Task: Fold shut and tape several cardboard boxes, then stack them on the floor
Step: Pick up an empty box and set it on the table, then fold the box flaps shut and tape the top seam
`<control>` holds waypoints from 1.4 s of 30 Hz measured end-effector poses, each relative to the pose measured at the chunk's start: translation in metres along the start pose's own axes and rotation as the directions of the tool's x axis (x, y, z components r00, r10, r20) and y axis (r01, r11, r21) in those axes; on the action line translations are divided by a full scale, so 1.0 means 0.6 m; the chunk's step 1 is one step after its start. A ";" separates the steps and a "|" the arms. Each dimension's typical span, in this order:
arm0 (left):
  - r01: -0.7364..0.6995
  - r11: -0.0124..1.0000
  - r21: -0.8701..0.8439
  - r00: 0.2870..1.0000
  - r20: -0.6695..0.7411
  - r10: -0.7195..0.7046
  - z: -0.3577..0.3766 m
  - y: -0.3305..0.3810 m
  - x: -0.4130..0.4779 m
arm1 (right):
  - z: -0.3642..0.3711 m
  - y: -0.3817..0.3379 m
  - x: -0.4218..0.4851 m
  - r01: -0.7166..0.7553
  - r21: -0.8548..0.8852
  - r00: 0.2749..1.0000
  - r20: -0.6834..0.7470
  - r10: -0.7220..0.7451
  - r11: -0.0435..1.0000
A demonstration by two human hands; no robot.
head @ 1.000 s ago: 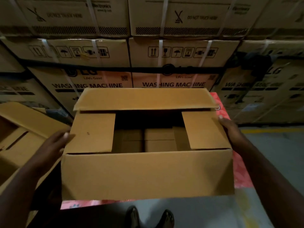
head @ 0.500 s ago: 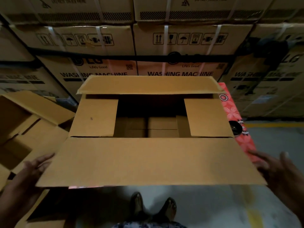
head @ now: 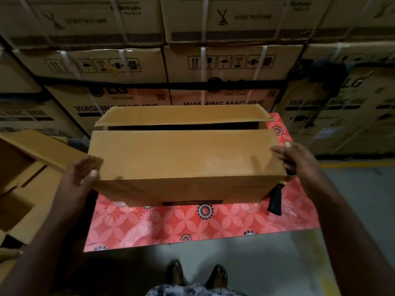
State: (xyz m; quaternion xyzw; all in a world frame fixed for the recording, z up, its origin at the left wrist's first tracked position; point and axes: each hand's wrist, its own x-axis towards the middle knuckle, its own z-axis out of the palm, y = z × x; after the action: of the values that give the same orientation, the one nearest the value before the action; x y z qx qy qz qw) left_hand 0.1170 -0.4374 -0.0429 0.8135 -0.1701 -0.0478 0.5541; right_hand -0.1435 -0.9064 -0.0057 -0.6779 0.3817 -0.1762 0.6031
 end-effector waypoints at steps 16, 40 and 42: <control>-0.206 0.886 0.416 0.932 -0.193 0.307 0.094 0.021 -0.096 | -0.033 0.239 -0.001 -0.349 -0.269 0.900 -0.361 0.242 0.898; 0.279 0.932 0.231 0.917 -0.352 -0.187 0.086 0.021 -0.009 | -0.106 0.253 0.122 -0.293 0.140 0.912 -0.257 0.320 0.946; 0.326 0.922 0.211 0.904 -0.354 -0.238 0.092 0.012 0.020 | -0.108 0.168 0.095 -0.159 0.090 0.929 -0.324 0.180 0.983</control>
State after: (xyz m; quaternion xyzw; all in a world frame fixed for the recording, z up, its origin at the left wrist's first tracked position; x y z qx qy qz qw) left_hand 0.1119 -0.4926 -0.0558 0.8931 0.0383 0.0283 0.4474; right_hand -0.1825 -0.9904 -0.1008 -0.5842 0.5289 -0.2462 0.5642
